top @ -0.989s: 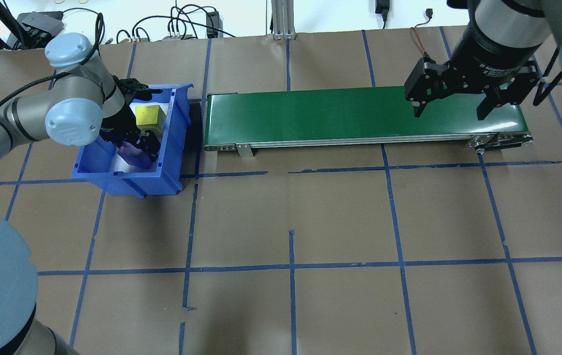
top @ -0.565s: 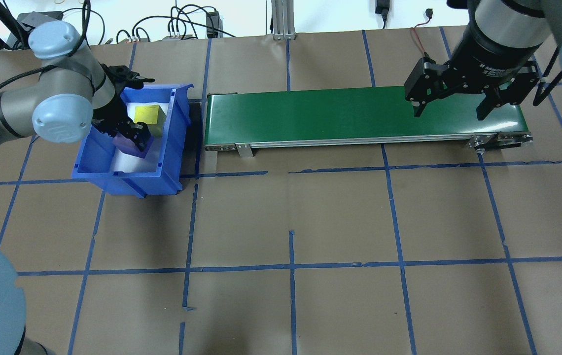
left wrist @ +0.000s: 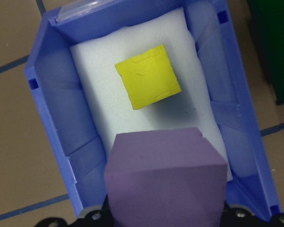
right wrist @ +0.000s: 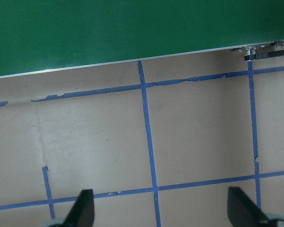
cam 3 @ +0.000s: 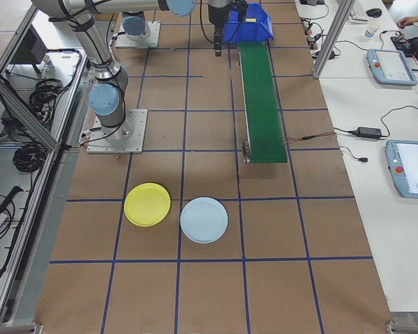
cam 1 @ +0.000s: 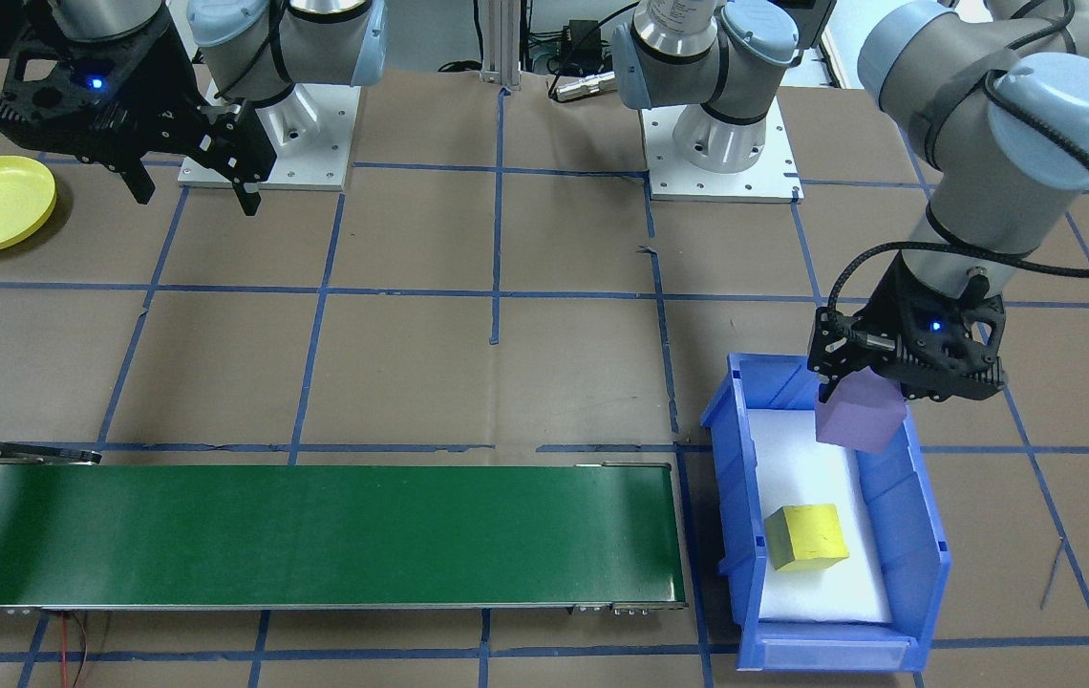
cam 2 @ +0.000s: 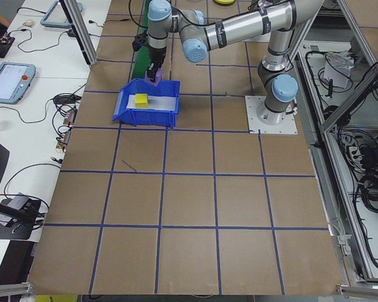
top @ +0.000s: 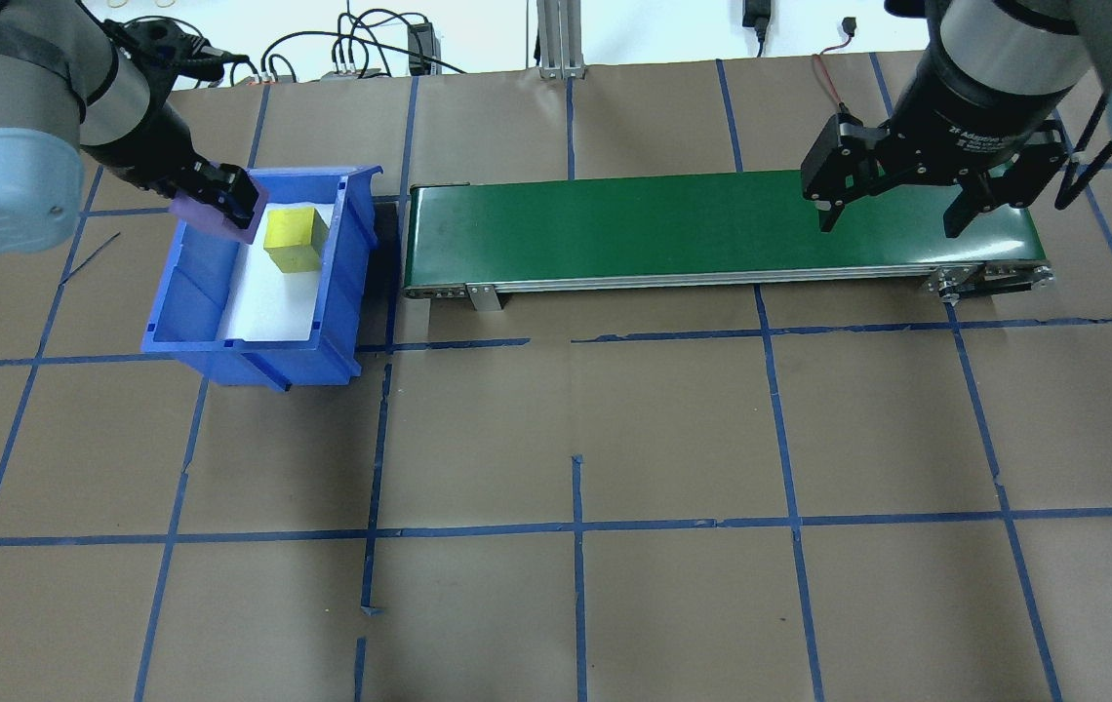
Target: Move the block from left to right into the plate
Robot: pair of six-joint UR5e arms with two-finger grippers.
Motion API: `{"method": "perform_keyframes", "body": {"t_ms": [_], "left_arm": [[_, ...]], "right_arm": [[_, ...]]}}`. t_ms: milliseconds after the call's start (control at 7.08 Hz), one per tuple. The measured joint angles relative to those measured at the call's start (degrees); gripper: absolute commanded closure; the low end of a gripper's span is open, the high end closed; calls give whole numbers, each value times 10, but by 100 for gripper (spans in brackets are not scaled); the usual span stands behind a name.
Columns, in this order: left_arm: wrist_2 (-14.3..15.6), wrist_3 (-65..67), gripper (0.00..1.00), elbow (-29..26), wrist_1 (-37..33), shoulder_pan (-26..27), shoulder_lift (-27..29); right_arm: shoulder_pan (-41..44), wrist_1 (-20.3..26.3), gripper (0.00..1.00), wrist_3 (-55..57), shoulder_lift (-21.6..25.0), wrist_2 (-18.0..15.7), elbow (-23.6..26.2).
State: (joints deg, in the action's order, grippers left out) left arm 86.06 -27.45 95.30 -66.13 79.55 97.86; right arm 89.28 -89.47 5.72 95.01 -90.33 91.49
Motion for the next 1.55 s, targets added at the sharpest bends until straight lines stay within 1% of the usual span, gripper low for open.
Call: {"method": "perform_keyframes", "body": {"t_ms": [141,282,424,565,847,989,1130,1271,1554], "left_arm": [[-40,20,64,-7,11,4,3],[-66,51,64,-7,22,16,10],[-84,102,64,-5,40,44,22],[-95,163,64,-3,81,83,46],[-99,254,64,-2,175,141,110],[-99,268,35,-2,201,152,135],[-99,273,0,-1,213,155,155],[-100,274,0,0,216,157,166],[-100,271,0,0,213,157,170]], "right_arm": [[0,0,0,0,0,0,0],[0,0,0,0,0,0,0],[-1,0,0,0,0,0,0],[-1,0,0,0,0,0,0],[0,0,0,0,0,0,0],[0,0,0,0,0,0,0],[0,0,0,0,0,0,0],[0,0,0,0,0,0,0],[-1,0,0,0,0,0,0]]}}
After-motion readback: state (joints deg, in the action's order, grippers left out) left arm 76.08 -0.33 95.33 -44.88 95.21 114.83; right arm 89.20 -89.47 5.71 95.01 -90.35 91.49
